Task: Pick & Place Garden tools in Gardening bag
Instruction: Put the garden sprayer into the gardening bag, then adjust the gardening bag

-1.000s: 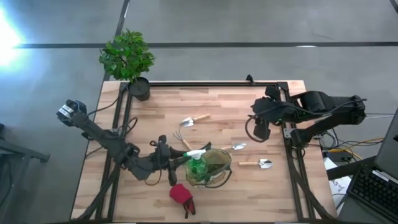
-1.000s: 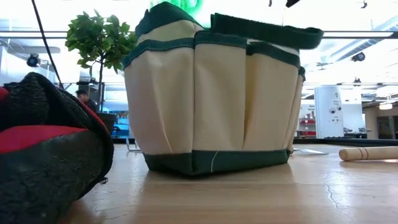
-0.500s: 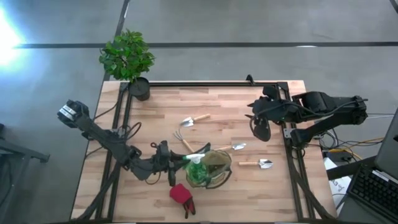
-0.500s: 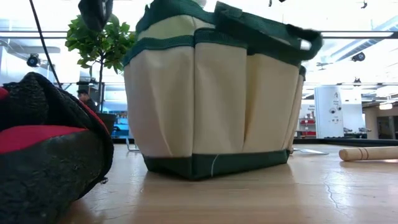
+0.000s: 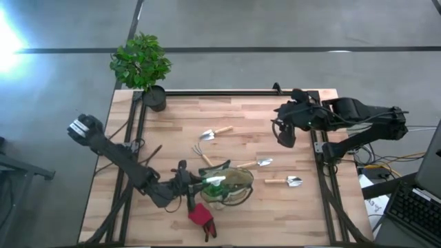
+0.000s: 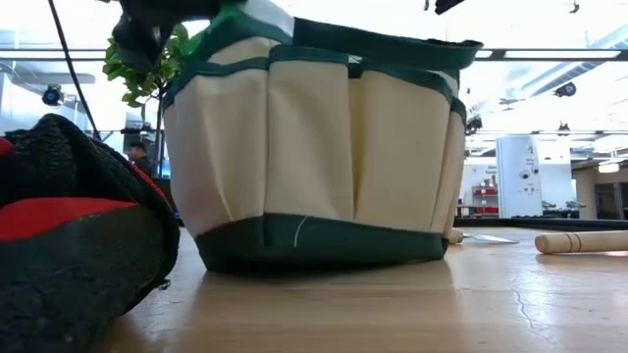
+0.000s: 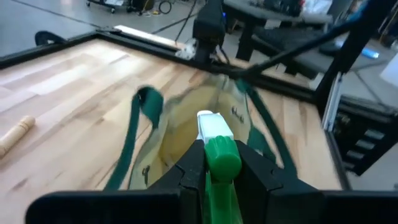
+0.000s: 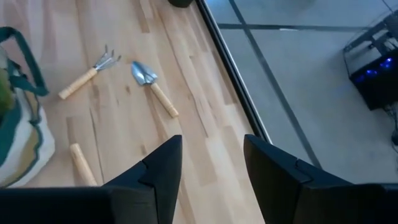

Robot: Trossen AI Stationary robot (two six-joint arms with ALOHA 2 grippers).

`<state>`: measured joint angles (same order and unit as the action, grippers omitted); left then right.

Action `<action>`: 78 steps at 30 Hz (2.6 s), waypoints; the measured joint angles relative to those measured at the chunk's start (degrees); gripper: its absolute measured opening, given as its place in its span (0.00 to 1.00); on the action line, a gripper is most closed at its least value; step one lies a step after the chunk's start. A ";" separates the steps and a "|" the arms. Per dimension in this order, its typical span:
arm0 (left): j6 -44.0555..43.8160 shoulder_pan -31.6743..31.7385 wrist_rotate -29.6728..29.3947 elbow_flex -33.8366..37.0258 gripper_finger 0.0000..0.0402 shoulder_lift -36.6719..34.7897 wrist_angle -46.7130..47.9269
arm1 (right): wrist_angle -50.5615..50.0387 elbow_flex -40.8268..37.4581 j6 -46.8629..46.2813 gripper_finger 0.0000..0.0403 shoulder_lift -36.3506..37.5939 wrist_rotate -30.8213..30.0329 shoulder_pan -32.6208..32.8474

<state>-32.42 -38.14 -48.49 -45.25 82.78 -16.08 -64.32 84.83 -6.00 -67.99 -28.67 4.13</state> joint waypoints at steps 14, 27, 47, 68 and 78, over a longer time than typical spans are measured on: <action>-0.83 -2.53 2.00 -0.08 0.14 1.13 -0.03 | 0.05 -0.65 0.23 0.38 0.00 0.12 -3.06; -1.04 -2.50 7.19 0.24 0.38 0.91 0.55 | 0.16 -0.69 0.22 0.40 -0.02 0.10 -3.07; -29.03 -4.62 9.68 -2.67 0.63 -17.16 40.88 | 0.12 -4.81 0.40 0.32 -0.02 7.33 -3.07; -37.78 -5.08 26.27 13.58 0.62 -5.91 0.18 | 19.17 -23.27 -4.16 0.16 -0.61 25.62 2.38; -11.21 -3.21 29.03 9.35 0.59 0.21 0.35 | 21.63 -21.93 2.24 0.15 -0.61 21.50 0.00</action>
<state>-43.63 -41.35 -19.46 -35.90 83.00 -15.73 -42.69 62.90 -3.76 -68.60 -7.17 4.13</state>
